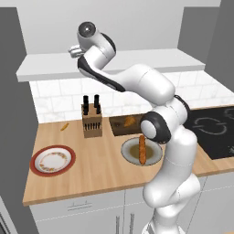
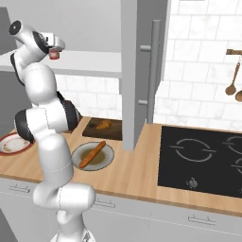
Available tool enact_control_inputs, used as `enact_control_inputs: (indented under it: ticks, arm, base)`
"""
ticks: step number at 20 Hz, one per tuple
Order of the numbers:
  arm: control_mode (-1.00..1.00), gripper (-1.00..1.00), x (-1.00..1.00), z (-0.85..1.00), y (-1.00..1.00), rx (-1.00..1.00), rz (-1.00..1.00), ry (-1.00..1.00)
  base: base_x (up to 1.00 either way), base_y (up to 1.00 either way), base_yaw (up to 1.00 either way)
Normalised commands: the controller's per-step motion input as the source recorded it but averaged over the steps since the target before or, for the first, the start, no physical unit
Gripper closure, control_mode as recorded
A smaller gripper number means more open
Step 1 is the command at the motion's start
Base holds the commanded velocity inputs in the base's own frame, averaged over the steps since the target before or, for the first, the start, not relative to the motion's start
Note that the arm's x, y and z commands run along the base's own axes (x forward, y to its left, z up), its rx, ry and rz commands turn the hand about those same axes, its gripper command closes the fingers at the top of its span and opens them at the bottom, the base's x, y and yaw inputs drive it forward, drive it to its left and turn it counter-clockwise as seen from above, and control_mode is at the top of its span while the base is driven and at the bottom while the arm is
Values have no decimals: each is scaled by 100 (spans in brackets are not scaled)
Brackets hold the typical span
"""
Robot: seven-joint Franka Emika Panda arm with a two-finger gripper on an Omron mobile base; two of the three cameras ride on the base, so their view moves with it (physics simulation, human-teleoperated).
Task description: From the different types of pastries on the counter, select a croissant and place it on the cutting board. Then retrieve a jar of jam from the cabinet and place it alongside the croissant on the cutting board.
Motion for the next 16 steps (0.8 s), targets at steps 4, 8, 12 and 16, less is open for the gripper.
enact_control_inputs:
  ticks: [4,8,12,16]
  arm:
    - [-100,100,2,79,1,0,0,-15]
    - [-100,100,0,36,-1,2,0,-10]
    - [-100,100,-39,0,-2,1,0,0]
    - [-100,100,-100,13,-21,1,-1,-10]
  base:
    - [0,0,0]
    - [0,0,0]
    - [0,0,0]
    - [0,0,0]
